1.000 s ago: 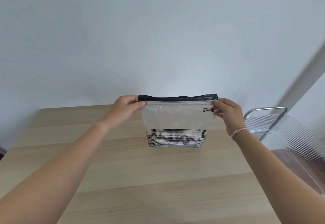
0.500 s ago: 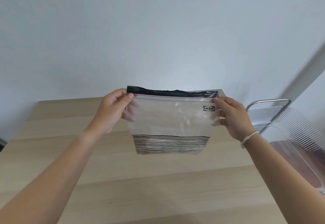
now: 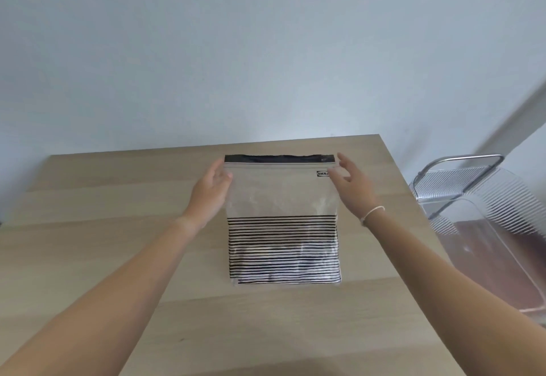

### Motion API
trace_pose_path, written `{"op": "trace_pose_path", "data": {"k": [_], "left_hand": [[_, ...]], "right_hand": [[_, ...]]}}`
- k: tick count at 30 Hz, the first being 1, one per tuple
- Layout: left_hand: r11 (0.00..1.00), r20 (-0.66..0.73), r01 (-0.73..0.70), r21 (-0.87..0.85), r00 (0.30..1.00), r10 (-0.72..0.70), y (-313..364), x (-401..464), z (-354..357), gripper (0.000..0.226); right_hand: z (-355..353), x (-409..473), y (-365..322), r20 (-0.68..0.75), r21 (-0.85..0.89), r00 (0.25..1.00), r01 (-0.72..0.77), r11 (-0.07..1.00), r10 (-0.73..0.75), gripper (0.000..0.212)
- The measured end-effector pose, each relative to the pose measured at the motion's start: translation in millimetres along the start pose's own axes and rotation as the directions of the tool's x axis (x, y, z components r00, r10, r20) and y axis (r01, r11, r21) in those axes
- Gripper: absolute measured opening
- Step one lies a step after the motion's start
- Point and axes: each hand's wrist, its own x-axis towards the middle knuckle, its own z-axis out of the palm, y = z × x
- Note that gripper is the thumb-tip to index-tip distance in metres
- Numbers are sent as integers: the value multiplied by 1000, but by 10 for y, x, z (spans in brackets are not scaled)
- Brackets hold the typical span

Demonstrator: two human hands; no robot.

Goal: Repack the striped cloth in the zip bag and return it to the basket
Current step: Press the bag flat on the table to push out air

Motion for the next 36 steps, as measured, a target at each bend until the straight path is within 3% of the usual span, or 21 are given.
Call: {"op": "trace_pose_path", "data": {"k": [3,6,12,15,20,36], "left_hand": [[974,37,-68,216,997,61,-139,-10,194,52],[873,87,-192,448,981,171,-292,-46,402,52],[671,296,-378,638,925,240,-448,42,826,53],[603,375,-414,682,906,198,-571,134,953,53],[544,360,-368,754,924,126,-852,180,1001,57],[498,299,-343,797,939,168,-927,138,1063,57]], "right_hand": [[221,-24,151,29,-128,996,82,988,-79,54],[469,-51,274,90,-255,993,94,962,-73,55],[917,-45,561,147,-549,989,106,829,-29,59],[1042,-25,686,163,-611,987,97,786,5,58],[1157,8,772,162,-647,987,102,756,5,56],[1189,22,815,172,-696,985,132,706,-16,56]]}}
